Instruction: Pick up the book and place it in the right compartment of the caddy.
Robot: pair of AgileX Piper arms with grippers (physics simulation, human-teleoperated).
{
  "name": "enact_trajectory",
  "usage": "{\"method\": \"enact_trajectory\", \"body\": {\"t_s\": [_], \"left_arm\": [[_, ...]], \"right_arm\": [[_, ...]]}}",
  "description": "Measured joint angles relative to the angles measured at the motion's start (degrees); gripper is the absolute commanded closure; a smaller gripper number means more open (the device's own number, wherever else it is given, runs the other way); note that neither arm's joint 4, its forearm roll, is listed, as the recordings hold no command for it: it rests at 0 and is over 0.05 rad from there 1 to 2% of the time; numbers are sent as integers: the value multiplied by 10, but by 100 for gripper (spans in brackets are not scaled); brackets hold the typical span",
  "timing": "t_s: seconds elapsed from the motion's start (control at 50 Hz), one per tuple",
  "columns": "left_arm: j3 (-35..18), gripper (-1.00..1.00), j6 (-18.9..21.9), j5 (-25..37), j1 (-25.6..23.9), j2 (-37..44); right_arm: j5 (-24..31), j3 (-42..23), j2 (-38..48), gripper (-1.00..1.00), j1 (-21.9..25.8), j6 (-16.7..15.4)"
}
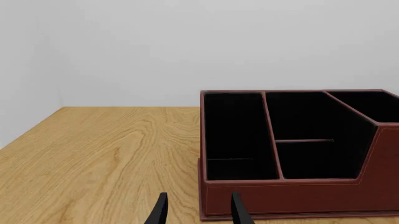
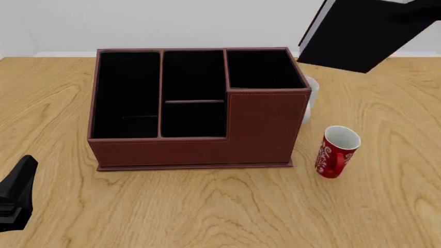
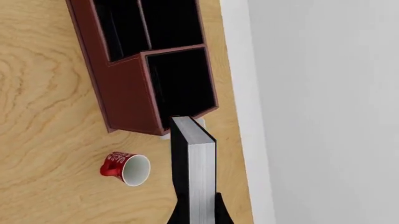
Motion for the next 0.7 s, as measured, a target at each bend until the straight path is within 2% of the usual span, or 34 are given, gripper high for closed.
{"method": "enact_trajectory", "body": {"t_s": [0.34,0.7], "left_arm": [[0,-100,0,0,0,0],[0,-100,0,0,0,0]], "right_arm": [[-35,-75,87,100,17,19],[-85,-101,155,100,30,44]]}}
